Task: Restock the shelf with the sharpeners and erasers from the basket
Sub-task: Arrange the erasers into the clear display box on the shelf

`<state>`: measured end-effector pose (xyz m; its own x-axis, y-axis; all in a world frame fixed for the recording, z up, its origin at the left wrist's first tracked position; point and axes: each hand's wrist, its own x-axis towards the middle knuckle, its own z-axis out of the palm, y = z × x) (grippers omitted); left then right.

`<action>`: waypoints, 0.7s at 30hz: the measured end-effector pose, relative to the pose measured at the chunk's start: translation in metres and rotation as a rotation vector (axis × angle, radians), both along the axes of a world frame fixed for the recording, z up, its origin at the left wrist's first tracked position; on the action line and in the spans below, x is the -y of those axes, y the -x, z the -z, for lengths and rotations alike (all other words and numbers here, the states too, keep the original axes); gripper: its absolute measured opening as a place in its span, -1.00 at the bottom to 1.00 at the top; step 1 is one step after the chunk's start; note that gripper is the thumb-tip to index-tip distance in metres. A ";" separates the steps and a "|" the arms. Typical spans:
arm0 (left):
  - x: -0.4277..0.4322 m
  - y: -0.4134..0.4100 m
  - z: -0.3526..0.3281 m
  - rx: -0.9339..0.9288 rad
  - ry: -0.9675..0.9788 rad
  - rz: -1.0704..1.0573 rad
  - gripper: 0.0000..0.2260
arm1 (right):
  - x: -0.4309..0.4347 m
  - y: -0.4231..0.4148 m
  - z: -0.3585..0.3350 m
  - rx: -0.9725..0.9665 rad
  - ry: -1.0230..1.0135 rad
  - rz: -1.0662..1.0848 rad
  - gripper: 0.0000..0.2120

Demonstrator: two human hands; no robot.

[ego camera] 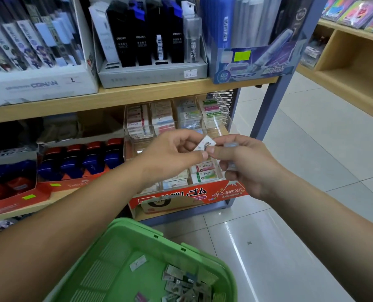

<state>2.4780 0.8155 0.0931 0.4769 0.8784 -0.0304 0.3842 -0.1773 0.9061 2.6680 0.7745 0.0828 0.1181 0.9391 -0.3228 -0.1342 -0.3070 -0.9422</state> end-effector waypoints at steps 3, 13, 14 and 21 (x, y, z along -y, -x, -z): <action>0.001 0.026 -0.002 0.003 0.029 -0.066 -0.75 | -0.004 0.020 0.001 -0.007 0.015 -0.066 -0.79; -0.003 0.115 0.021 -0.159 -0.077 -0.311 -0.82 | -0.019 0.082 0.003 0.074 -0.012 -0.225 -0.79; -0.005 0.117 0.026 -0.209 -0.153 -0.283 -0.81 | -0.020 0.085 0.003 0.162 -0.047 -0.223 -0.79; -0.014 0.119 0.044 -0.449 -0.231 -0.154 -0.86 | -0.026 0.100 0.005 0.214 -0.091 -0.114 -0.82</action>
